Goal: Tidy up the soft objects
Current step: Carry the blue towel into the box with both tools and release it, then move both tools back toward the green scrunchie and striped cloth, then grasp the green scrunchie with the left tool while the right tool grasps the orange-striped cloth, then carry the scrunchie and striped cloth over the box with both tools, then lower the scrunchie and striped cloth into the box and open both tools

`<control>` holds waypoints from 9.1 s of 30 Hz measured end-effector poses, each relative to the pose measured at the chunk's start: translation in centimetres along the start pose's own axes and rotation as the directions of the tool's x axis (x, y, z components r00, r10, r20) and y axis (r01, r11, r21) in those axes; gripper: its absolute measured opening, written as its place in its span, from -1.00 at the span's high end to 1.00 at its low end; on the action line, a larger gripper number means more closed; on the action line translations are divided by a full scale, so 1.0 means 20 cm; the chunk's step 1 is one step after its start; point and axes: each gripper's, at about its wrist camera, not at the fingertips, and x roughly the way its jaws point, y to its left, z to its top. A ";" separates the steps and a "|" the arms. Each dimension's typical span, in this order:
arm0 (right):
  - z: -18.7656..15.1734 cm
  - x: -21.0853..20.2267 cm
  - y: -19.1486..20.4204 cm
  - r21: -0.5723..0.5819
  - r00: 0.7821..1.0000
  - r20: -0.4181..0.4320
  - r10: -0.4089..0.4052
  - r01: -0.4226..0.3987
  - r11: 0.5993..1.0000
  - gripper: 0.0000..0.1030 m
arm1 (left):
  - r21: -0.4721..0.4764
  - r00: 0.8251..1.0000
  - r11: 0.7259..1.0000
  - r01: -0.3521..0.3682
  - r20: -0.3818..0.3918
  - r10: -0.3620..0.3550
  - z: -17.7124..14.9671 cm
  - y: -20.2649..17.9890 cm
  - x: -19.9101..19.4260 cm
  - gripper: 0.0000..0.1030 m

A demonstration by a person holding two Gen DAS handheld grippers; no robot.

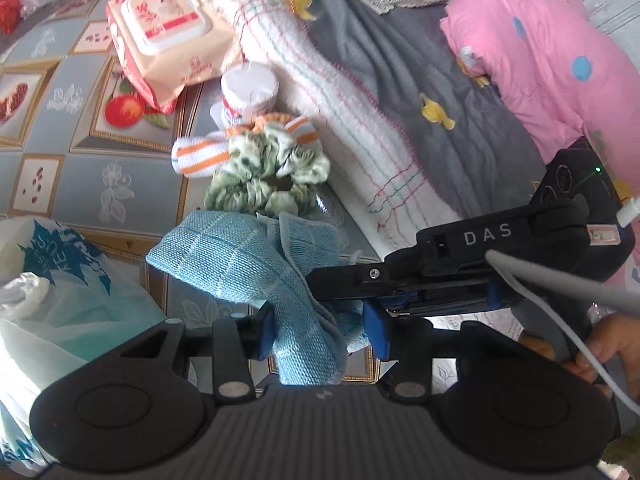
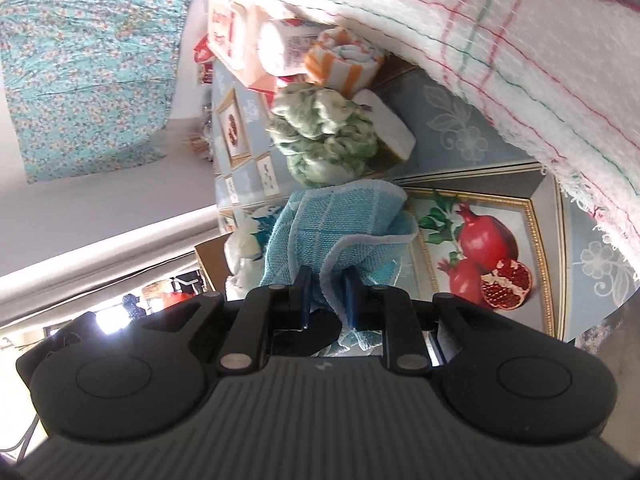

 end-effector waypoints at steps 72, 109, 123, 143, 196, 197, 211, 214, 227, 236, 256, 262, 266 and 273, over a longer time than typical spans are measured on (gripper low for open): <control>-0.89 1.18 1.11 -0.482 0.988 0.054 -0.146 0.154 0.863 0.61 | -0.268 0.964 0.939 -0.216 0.097 0.249 -0.80 1.54 -0.49 -0.36; -0.04 -0.02 0.39 -0.273 0.900 0.361 -0.243 0.351 0.896 -0.03 | -0.246 0.901 0.929 -0.276 0.270 0.339 -0.07 0.54 -0.47 -0.69; 0.34 0.10 0.33 -0.321 0.927 0.252 -0.278 0.352 0.879 -0.03 | -0.160 0.953 0.969 -0.190 0.206 0.221 0.18 0.27 -0.03 -0.33; 0.38 0.19 0.04 -0.230 0.972 -0.039 -0.230 0.215 0.949 0.54 | 0.031 0.986 0.990 -0.138 0.099 0.134 0.15 0.21 0.11 -0.46; 0.45 0.51 0.53 -0.931 0.868 0.117 -0.482 0.265 0.251 0.12 | -0.306 0.986 0.946 -0.108 0.089 0.142 -0.12 0.23 0.26 0.45; 0.45 0.48 0.54 -0.927 0.869 0.127 -0.478 0.275 0.254 0.12 | -0.305 0.985 0.947 -0.104 0.098 0.140 -0.13 0.24 0.24 0.46; 0.09 0.10 0.79 -0.784 0.954 0.175 -0.244 0.285 0.551 0.12 | -0.273 0.964 0.962 -0.025 0.249 0.096 -0.27 0.32 -0.22 0.46; -0.09 0.11 0.89 -0.772 0.969 0.164 -0.185 0.243 0.587 0.12 | -0.275 0.952 0.961 -0.020 0.287 0.102 -0.37 0.37 -0.40 0.46; -0.86 0.73 1.19 -0.711 0.997 -0.049 -0.064 0.010 0.703 0.12 | -0.469 0.912 0.877 -0.101 0.309 0.271 -0.98 0.86 -0.99 0.45; -1.20 1.21 1.16 -0.646 0.968 -0.138 -0.211 0.074 0.759 0.12 | -0.654 0.901 0.744 -0.139 0.227 0.369 -1.38 1.25 -1.02 0.45; -1.37 1.40 1.08 -0.676 0.911 0.048 -0.409 0.331 0.658 0.11 | -0.444 0.952 0.852 -0.277 -0.005 0.307 -1.30 1.41 -0.50 0.20; -1.40 1.40 1.09 -0.685 0.907 0.077 -0.413 0.349 0.639 0.10 | -0.456 0.950 0.844 -0.281 -0.011 0.311 -1.36 1.43 -0.54 -0.05; -1.41 1.43 1.11 -0.708 0.894 0.092 -0.438 0.368 0.603 0.08 | -0.484 0.951 0.832 -0.272 -0.001 0.310 -1.40 1.45 -0.60 -0.07; -1.45 1.45 1.16 -0.751 0.879 0.108 -0.465 0.379 0.541 -0.09 | -0.521 0.958 0.819 -0.241 0.006 0.286 -1.42 1.49 -0.60 -0.05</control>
